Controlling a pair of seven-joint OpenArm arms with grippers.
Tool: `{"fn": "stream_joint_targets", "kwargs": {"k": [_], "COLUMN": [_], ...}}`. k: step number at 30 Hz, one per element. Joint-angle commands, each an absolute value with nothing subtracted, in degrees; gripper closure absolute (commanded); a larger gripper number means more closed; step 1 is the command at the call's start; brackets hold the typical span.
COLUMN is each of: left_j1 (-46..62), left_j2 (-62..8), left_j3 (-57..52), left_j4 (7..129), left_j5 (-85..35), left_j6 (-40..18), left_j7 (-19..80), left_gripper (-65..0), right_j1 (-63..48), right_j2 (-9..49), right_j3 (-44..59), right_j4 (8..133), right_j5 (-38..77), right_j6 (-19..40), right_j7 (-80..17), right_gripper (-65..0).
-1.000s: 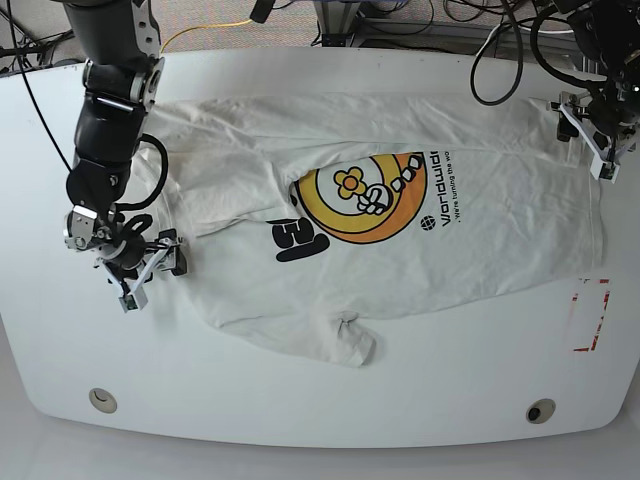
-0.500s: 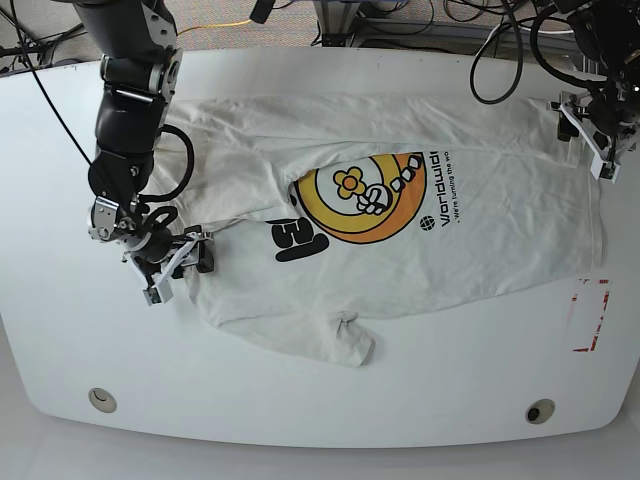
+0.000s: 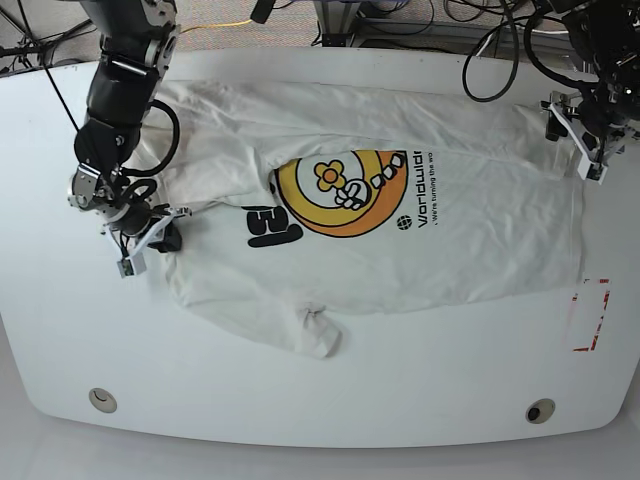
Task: Fold the T-shirt properly
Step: 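Pinch the collar-side edge with both grippers and pull it straight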
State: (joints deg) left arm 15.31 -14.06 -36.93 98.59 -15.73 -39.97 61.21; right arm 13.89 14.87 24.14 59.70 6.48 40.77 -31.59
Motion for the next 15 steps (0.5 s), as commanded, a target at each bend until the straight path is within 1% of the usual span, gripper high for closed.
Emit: {"fn": "stream_joint_targets", "kwargs": {"k": [1, 7, 12, 13, 15], "left_j1": [15.2, 15.2, 15.0, 15.0, 14.8], "left_j2": [-15.1, -13.7, -13.1, -13.1, -12.6], "left_j3": [-36.4, -36.0, -36.0, -36.0, -35.9], "left_j4": [99.6, 99.7, 101.2, 102.9, 105.8], "left_j5": [-16.0, -16.0, -16.0, -16.1, -17.5], "left_j6": [-40.0, -40.0, -40.0, -40.0, -40.0], "left_j7": [60.5, 60.5, 60.5, 60.6, 60.6], "left_gripper": [-37.2, -37.2, -37.2, -37.2, -37.2], "right_j1": [13.2, 8.0, 7.3, 7.3, 7.3], "right_j2": [15.9, 16.0, 15.9, 15.9, 15.9], "right_j3": [24.5, 24.6, 24.6, 24.6, 24.6], "right_j4": [62.8, 69.8, 70.2, 70.2, 70.2], "right_j5": [3.7, 3.7, 3.7, 3.7, 3.7], "right_j6": [40.0, 40.0, 40.0, 40.0, 40.0], "right_j7": [-35.9, -38.3, -38.5, -38.5, -38.5], "right_gripper": [-3.3, -3.5, -4.0, -6.0, -14.4]}}
